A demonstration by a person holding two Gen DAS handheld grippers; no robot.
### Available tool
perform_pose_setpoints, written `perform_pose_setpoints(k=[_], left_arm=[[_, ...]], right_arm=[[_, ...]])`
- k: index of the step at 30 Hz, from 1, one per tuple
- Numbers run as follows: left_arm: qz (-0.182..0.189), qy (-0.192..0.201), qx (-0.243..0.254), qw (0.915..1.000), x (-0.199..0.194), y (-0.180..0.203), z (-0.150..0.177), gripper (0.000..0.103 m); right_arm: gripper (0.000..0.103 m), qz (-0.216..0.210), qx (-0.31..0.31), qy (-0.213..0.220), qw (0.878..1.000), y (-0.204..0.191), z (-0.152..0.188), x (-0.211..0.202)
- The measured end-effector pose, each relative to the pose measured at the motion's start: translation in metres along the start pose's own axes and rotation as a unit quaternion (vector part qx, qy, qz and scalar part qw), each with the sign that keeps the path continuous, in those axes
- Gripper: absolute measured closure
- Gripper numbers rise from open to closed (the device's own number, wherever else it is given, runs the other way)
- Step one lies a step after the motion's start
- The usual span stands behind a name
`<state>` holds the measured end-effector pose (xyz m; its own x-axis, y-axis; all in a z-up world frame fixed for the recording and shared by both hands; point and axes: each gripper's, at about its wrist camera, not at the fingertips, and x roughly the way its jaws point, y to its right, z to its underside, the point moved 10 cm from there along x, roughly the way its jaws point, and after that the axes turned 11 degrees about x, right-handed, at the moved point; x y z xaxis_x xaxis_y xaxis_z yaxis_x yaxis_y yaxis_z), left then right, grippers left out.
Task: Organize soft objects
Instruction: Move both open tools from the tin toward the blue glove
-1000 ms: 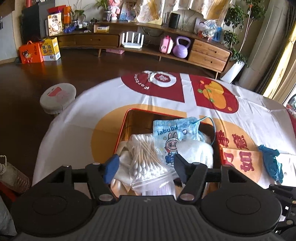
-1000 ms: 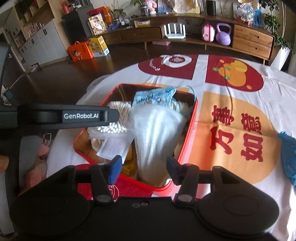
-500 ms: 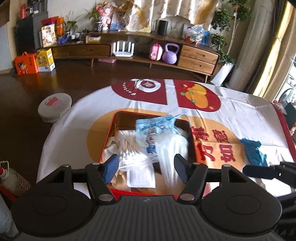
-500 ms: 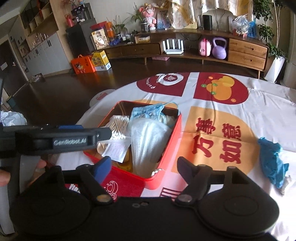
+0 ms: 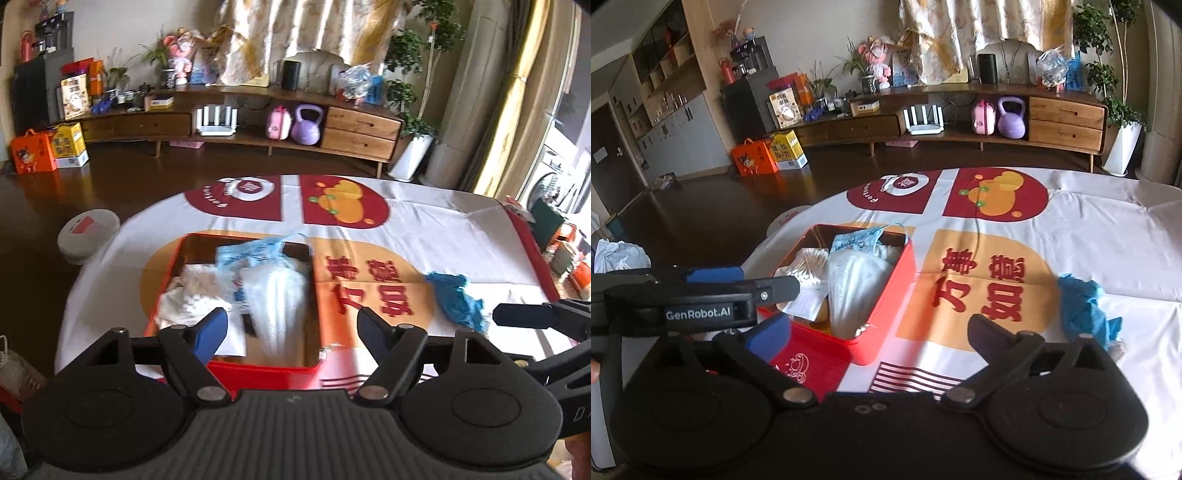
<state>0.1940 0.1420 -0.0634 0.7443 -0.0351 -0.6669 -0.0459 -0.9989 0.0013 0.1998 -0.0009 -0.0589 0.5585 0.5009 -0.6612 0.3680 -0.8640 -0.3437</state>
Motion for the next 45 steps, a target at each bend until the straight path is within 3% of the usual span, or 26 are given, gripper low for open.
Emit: perform_pose_setpoints(k=[8,18,33,45], left_arm=[[0.015,0.023,0.009,0.9996,-0.001,0.046,-0.004,0.019],[0.053,0.019,0.005,0.9984,0.03,0.102,-0.008,0.018],[0.09,-0.017,0.034,0.9953,0.097,0.183,-0.027,0.018],[0.107,-0.076,0.052,0.99,0.176,0.227,-0.034,0.018]], right_arm=[[0.0,0.004,0.006,0.016,1.0,0.041,0.005,-0.026],[0.0,0.04,0.021,0.019,0.999,0.119,0.017,-0.042],[0.0,0.077,0.02,0.022,0.997,0.211,0.03,-0.04],[0.006,0.086,-0.006,0.005,0.996,0.242,0.029,0.001]])
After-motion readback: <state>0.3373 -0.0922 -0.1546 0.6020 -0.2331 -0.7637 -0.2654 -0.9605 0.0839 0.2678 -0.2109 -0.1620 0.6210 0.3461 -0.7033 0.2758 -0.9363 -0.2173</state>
